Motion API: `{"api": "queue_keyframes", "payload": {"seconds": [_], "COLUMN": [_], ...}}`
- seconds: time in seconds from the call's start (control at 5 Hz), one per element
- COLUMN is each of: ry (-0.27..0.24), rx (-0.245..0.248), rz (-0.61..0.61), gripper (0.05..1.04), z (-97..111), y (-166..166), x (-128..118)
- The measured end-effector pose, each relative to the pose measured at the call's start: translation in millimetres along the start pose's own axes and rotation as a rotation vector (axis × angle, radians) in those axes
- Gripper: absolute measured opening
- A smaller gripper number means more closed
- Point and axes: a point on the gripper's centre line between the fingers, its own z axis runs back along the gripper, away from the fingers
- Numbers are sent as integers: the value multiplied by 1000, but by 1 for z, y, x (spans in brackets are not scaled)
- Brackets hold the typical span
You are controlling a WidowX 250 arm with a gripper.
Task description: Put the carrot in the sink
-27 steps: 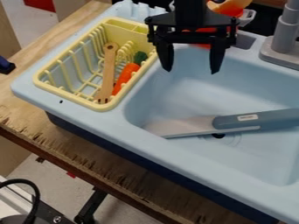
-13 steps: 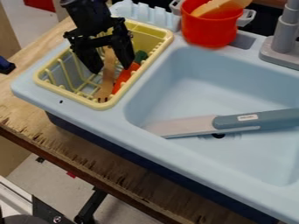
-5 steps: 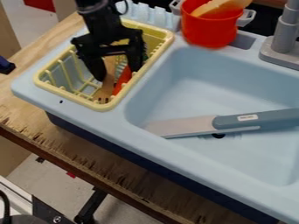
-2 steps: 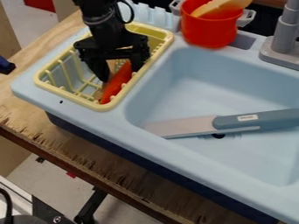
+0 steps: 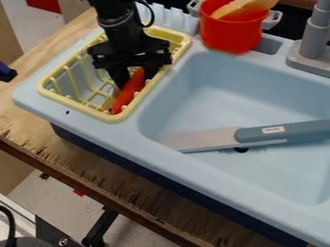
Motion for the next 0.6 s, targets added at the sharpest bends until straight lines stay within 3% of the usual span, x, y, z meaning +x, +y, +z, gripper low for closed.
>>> {"api": "queue_keyframes", "payload": {"seconds": [0.2, 0.4, 0.6], "ry": [26, 78, 83], "rx": [7, -25, -73], "rz": [1, 39, 83], "gripper": [592, 580, 529], "z": [3, 13, 35], "y": [0, -3, -7], "x": [0, 1, 6]}}
